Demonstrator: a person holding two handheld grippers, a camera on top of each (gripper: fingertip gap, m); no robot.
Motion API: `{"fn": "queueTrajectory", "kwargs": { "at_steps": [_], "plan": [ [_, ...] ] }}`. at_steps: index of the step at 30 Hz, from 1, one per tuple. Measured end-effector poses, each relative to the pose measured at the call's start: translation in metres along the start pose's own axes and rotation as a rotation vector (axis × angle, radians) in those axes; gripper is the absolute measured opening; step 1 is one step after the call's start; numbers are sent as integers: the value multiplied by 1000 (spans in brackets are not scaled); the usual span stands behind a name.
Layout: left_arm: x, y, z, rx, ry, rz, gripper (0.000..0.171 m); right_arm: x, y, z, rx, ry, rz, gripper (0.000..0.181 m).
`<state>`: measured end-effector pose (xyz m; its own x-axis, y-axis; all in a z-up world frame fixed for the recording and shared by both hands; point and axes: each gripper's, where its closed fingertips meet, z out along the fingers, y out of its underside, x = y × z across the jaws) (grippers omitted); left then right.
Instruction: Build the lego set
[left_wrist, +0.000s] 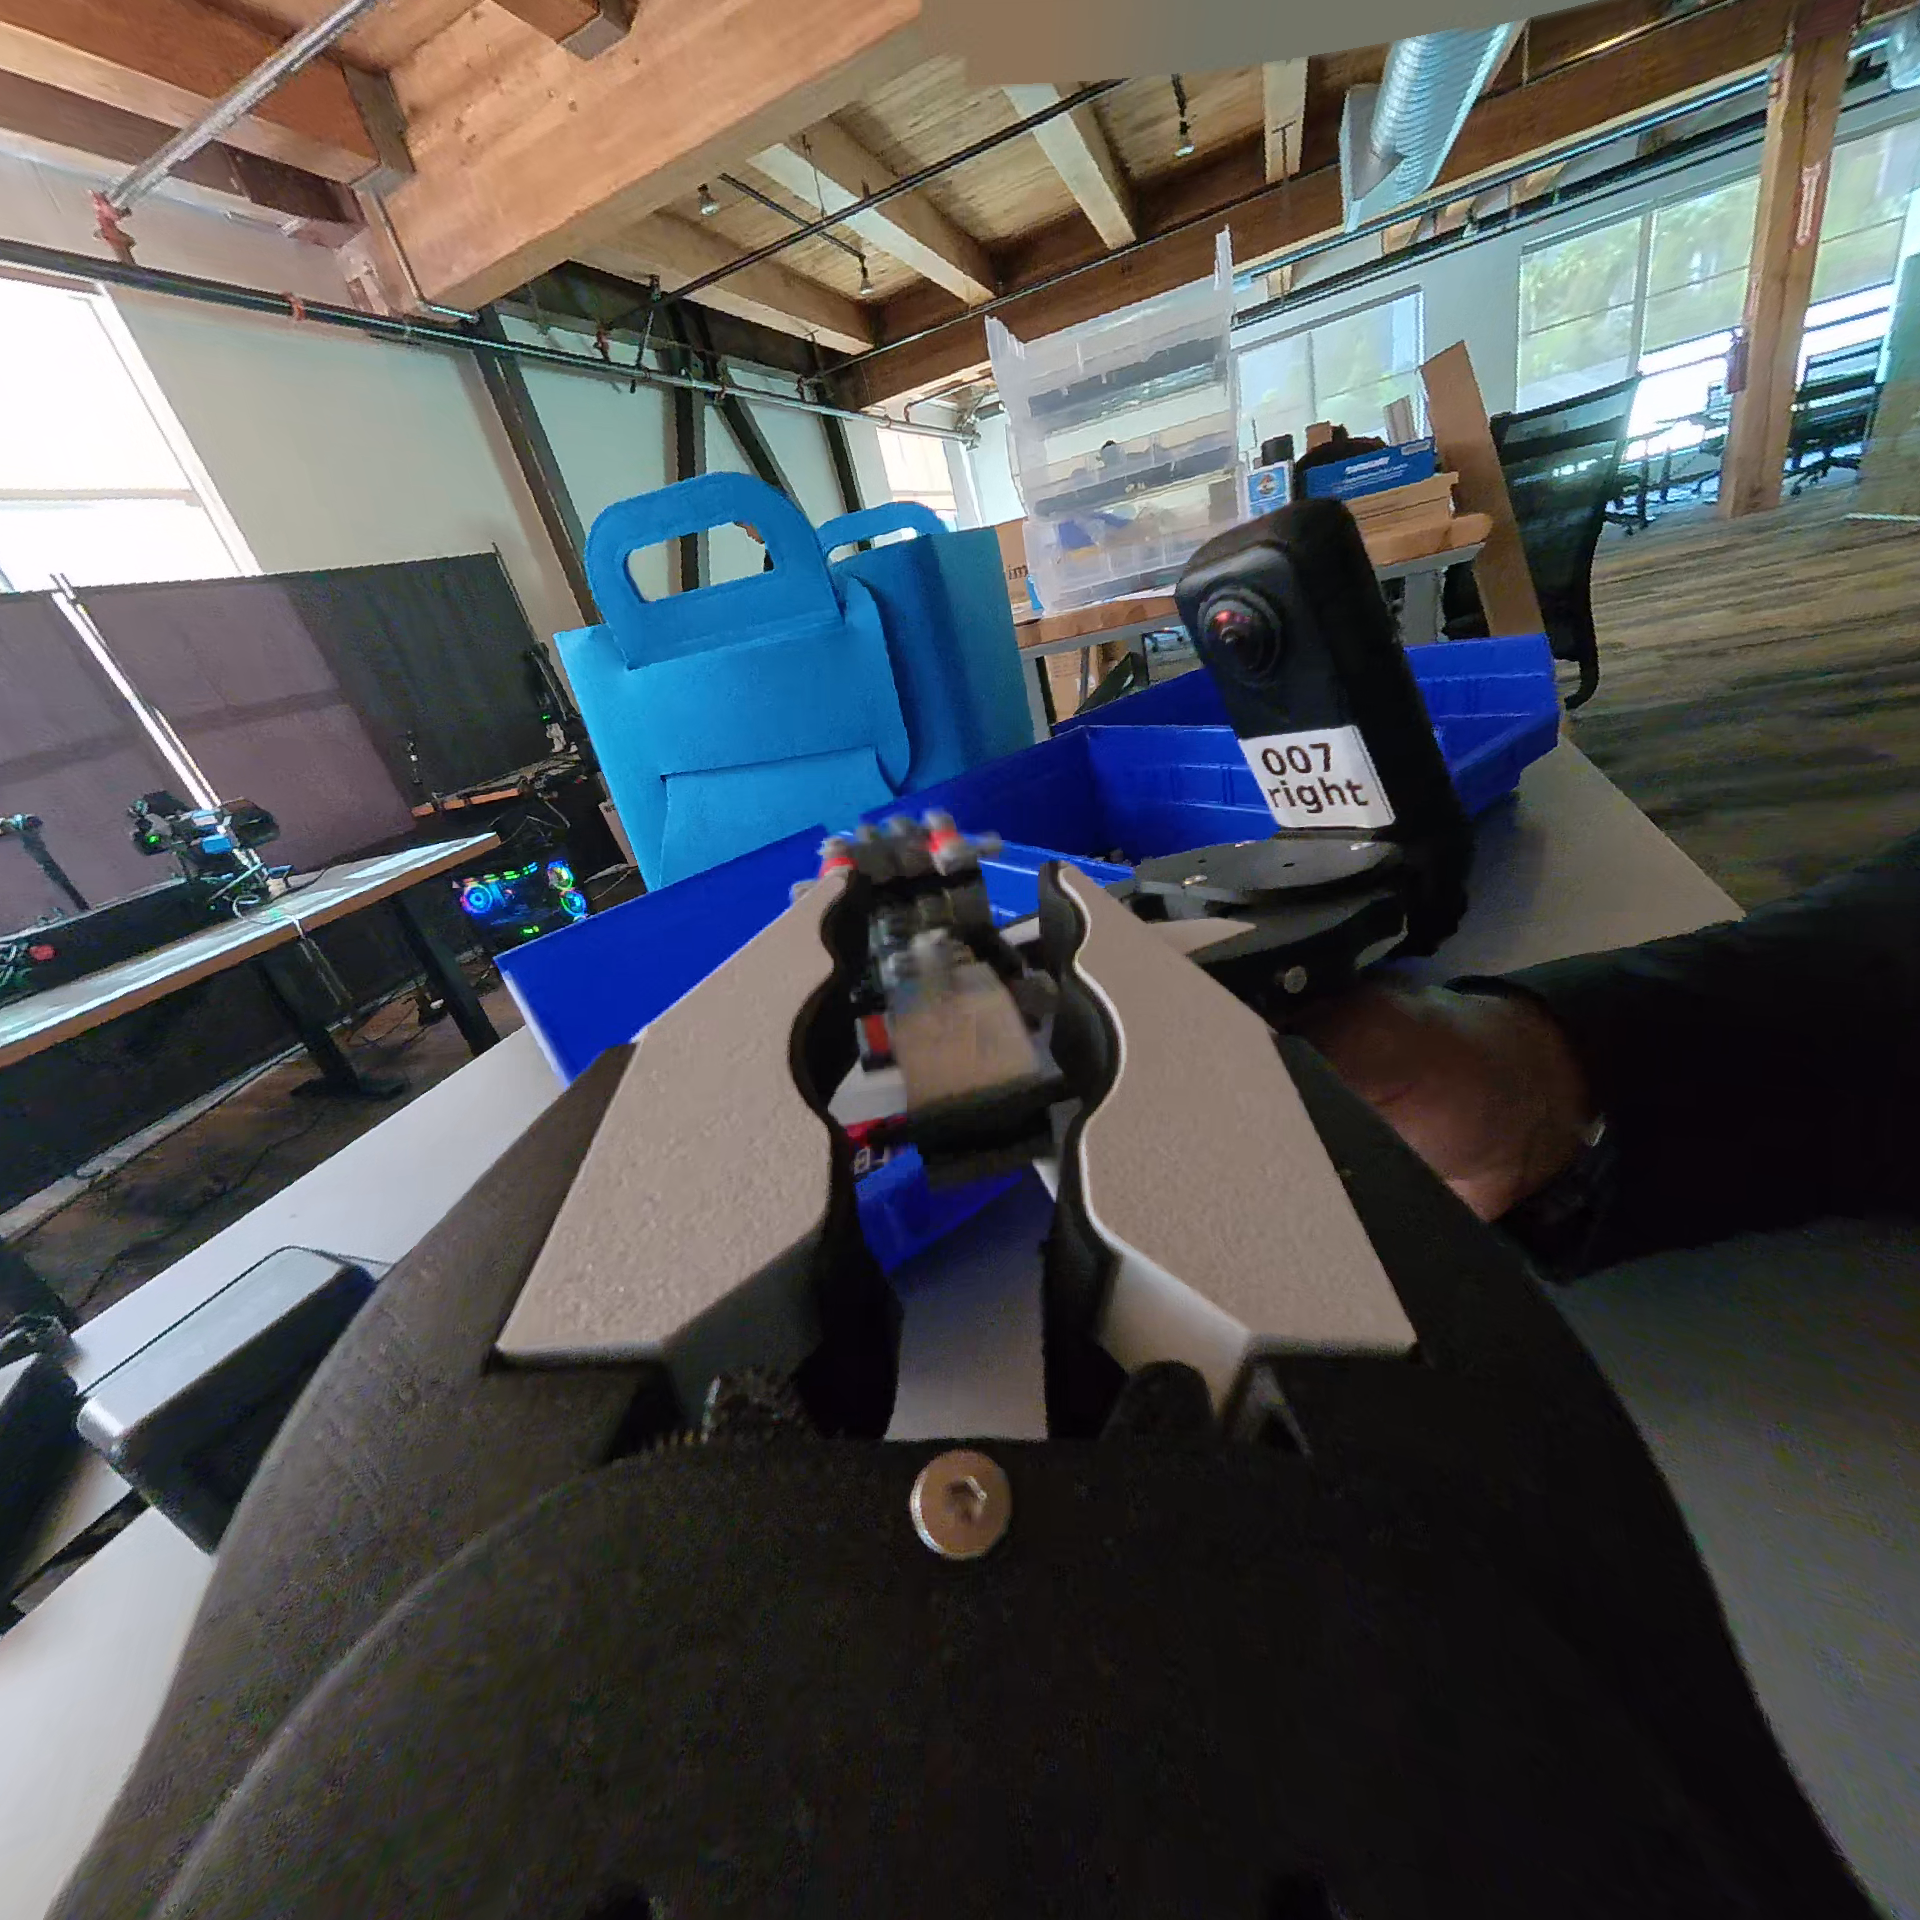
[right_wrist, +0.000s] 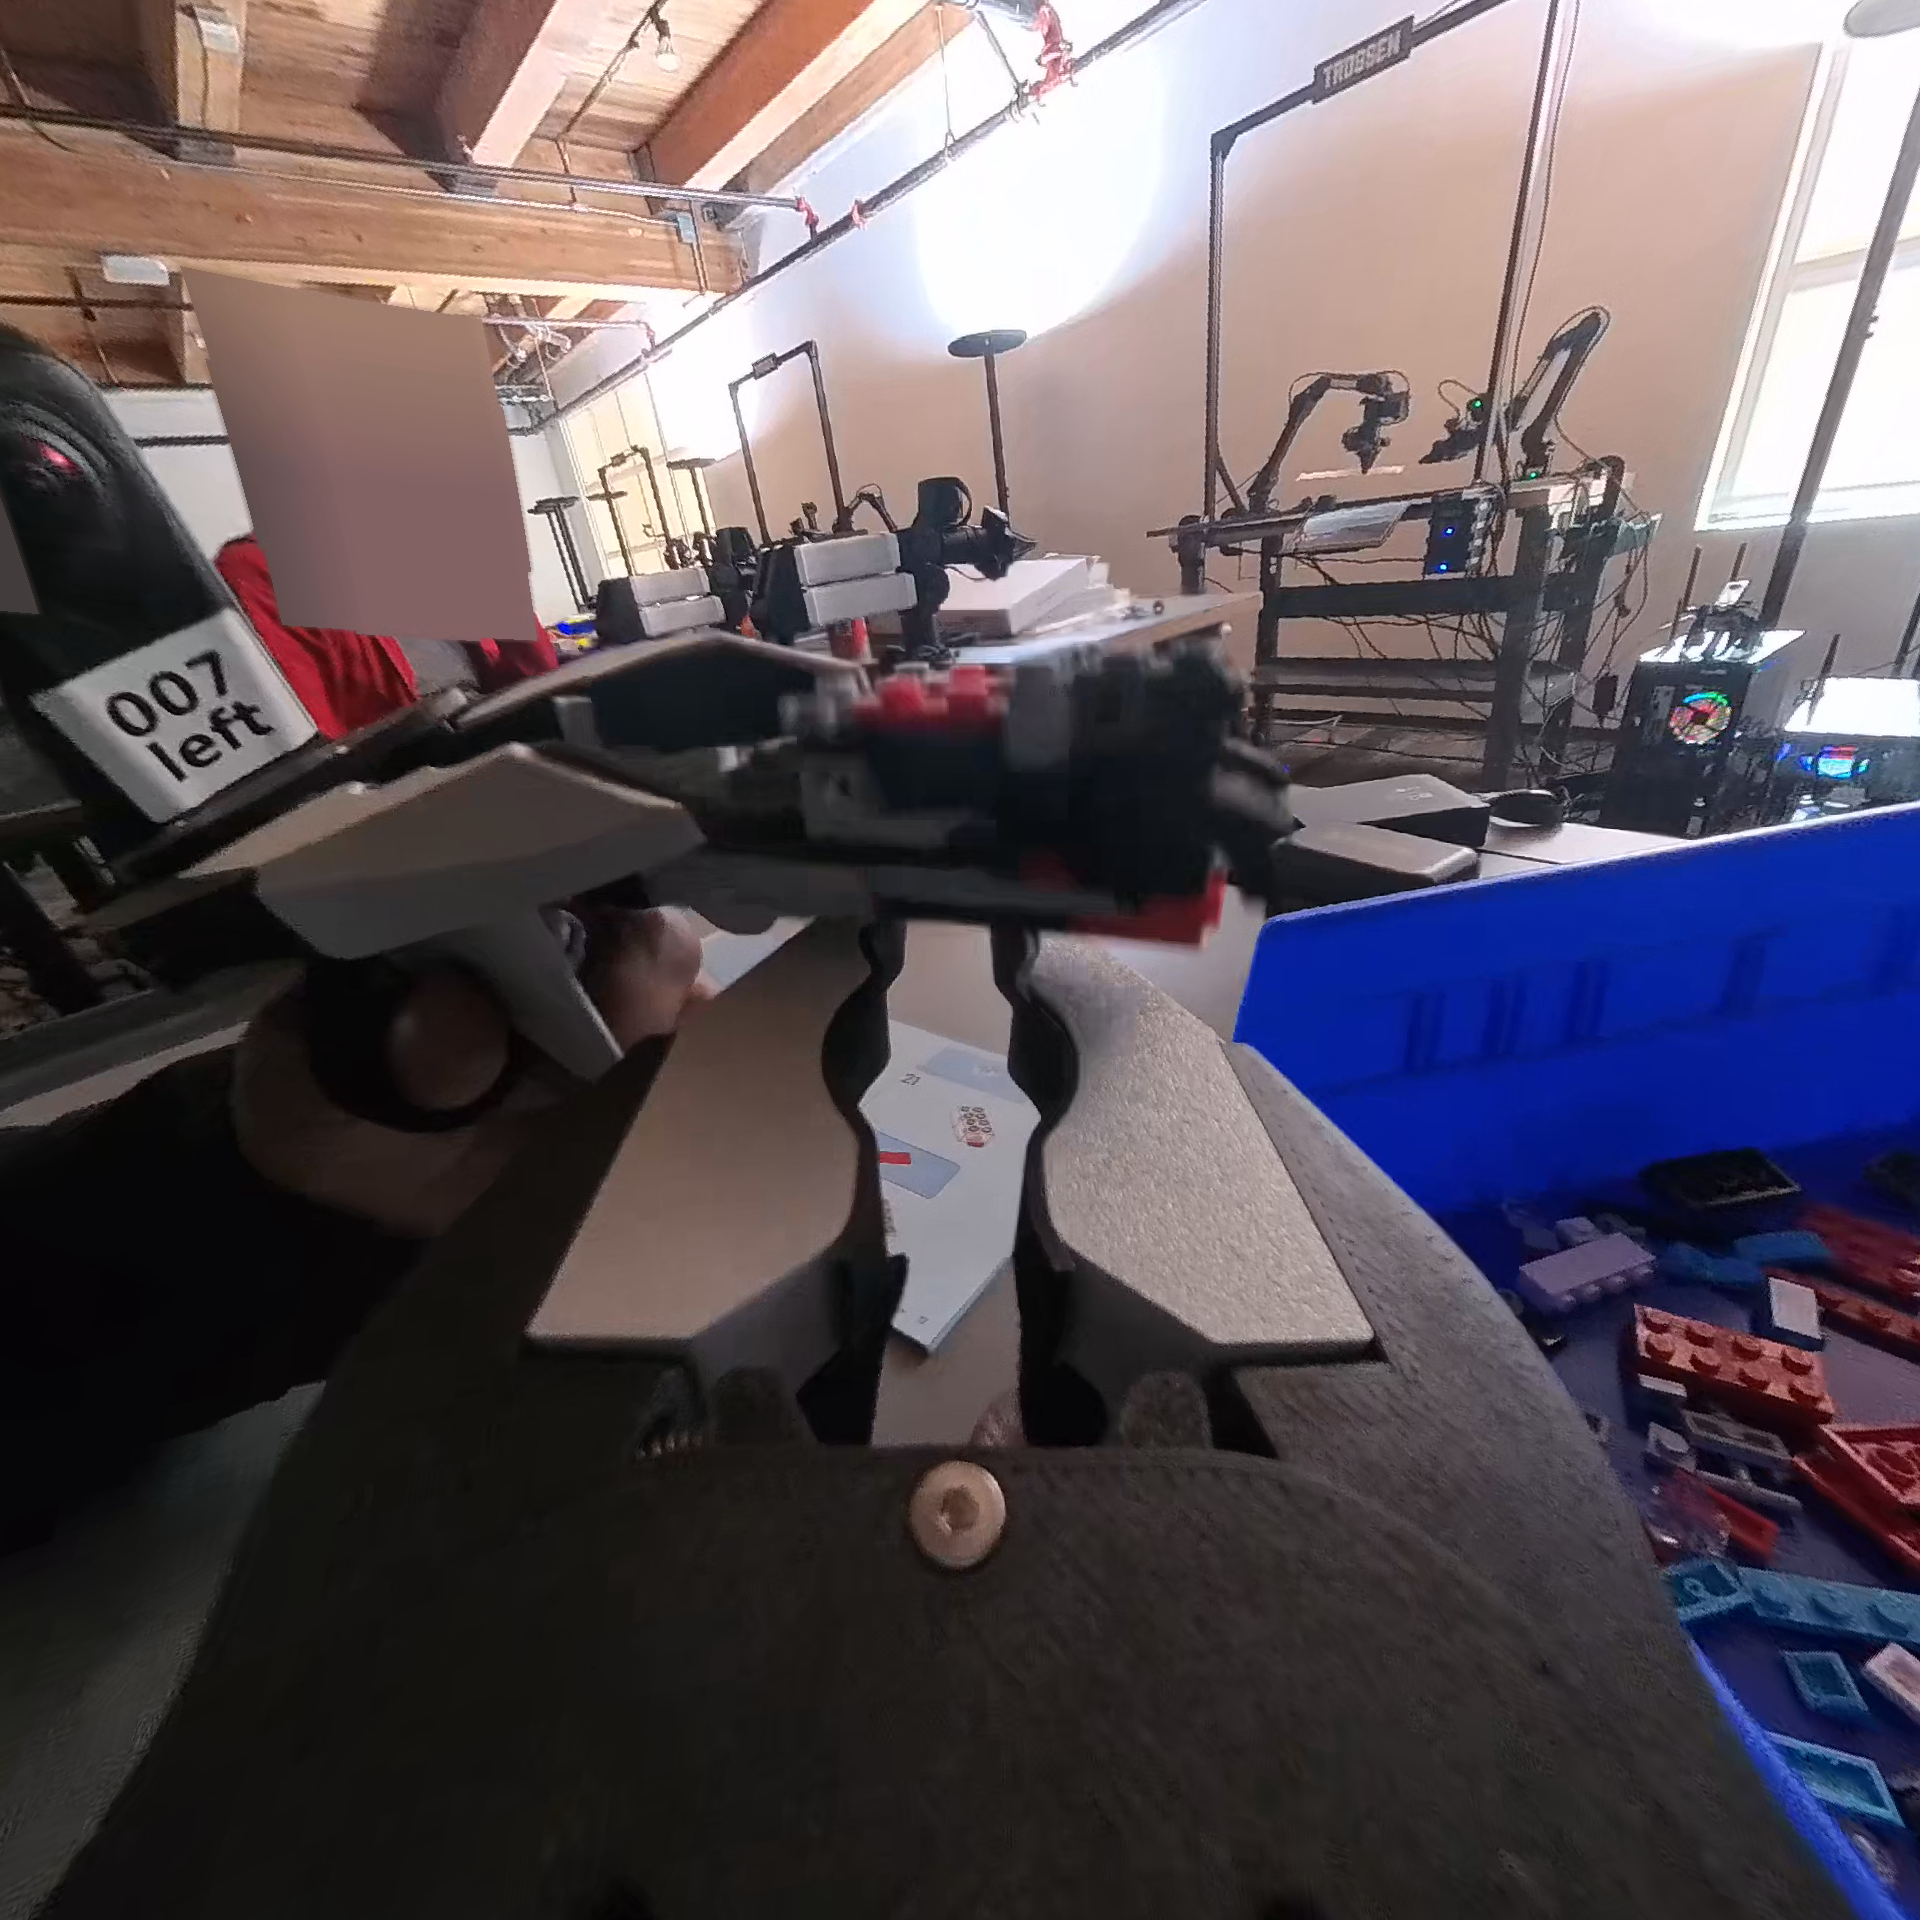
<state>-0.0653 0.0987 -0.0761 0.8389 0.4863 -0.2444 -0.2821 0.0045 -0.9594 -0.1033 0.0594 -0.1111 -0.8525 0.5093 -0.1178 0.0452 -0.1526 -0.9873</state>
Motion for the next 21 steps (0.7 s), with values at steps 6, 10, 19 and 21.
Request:
{"fn": "queueTrajectory", "kwargs": {
  "at_steps": [6,10,19,21],
  "plan": [
    [7,0,3,-24,14,34,32,1,1,0,-4,20,-33,19],
    [7,9,5,-59,17,12,27,7,-1,-2,-24,68,-101,19],
    [8,14,6,-65,32,-12,19,14,1,-5,-78,140,-266,19],
    [9,13,6,-62,38,-25,24,13,3,-4,-89,142,-273,18]
  ]
}}
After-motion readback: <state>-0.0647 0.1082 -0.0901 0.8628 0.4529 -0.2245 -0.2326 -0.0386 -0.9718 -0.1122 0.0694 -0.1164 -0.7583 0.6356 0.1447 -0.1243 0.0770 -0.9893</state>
